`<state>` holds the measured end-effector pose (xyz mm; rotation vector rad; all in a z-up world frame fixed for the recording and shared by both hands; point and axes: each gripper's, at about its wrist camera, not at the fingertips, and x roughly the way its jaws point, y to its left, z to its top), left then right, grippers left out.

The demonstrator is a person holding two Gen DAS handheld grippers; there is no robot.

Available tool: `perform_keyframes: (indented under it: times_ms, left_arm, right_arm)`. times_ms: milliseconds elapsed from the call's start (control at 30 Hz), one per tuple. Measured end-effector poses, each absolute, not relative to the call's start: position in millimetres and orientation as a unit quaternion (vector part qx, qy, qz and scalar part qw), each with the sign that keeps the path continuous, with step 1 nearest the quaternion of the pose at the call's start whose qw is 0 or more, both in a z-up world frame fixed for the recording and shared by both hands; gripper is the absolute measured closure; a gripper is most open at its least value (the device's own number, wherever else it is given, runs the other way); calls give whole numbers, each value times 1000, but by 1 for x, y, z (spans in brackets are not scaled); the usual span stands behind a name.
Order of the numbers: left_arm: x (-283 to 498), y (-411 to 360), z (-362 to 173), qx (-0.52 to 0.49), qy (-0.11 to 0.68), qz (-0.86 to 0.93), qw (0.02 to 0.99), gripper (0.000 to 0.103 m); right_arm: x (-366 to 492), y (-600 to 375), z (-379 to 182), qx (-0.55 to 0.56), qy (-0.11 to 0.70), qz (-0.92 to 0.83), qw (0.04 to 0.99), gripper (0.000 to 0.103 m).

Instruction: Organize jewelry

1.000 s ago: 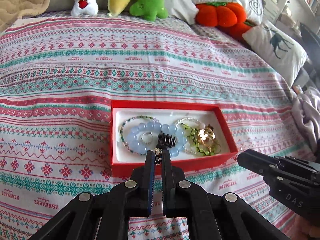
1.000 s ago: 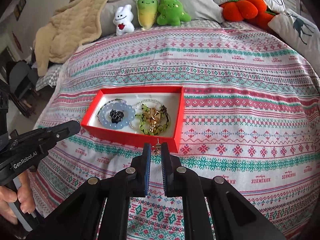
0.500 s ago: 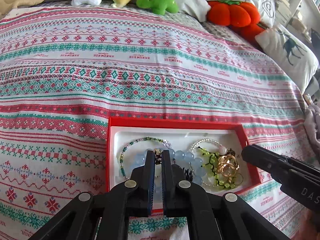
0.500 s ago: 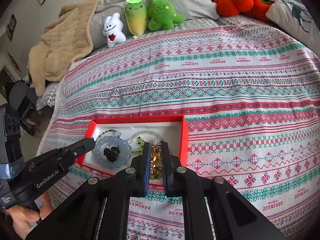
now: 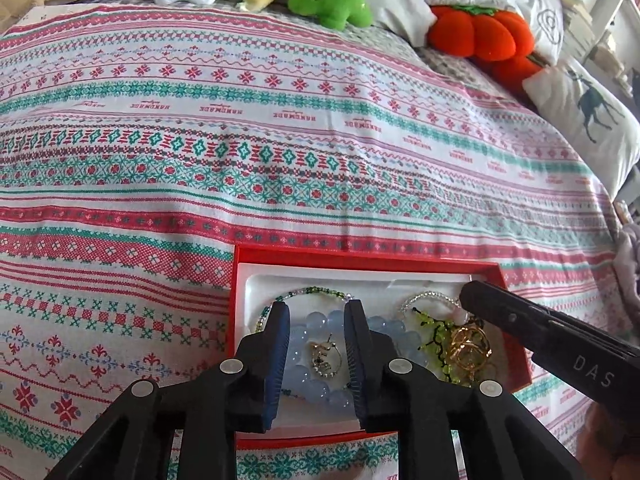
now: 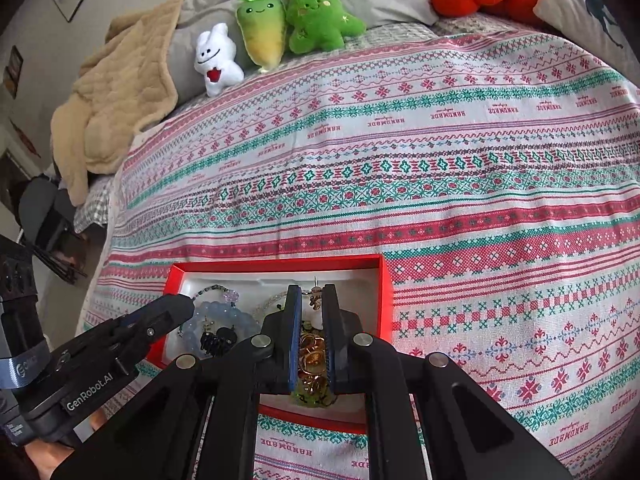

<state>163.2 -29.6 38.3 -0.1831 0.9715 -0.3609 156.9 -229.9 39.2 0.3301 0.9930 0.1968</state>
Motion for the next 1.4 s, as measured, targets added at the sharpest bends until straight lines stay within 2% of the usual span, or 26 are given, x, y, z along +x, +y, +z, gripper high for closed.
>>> perform_keyframes:
  times_ms: [200, 333, 400, 567, 700, 767, 900, 1033, 1400]
  left_arm:
    - [158, -28, 43, -72, 459, -170, 869, 66]
    - [151, -28, 48, -57, 457, -165, 872, 58]
    - [145, -27, 50, -50, 457, -162, 873, 52]
    - [126, -23, 54, -33, 457, -147, 877, 23]
    - [106, -20, 57, -20, 460, -132, 878, 8]
    - [95, -18, 55, -3, 466, -101, 879, 1]
    - [75, -14, 45, 22, 482, -78, 872, 1]
    - [54, -10, 41, 46, 487, -59, 870, 1]
    - [28, -2, 29, 45, 506, -30, 861, 1]
  right_arm:
    - [159, -227, 36, 169, 484, 103, 852, 90]
    - [153, -228, 42, 166, 484, 106, 853, 72]
    - [147, -231, 49, 162, 479, 105, 856, 67]
    - [124, -234, 63, 137, 471, 105, 865, 50]
    - [102, -236, 67, 113, 472, 99, 869, 40]
    - [89, -240, 66, 104, 476, 84, 869, 31]
    - [66, -249, 59, 89, 488, 51, 867, 19]
    - [43, -251, 55, 60, 500, 16, 864, 0]
    - [-9, -227, 64, 7, 484, -32, 875, 0]
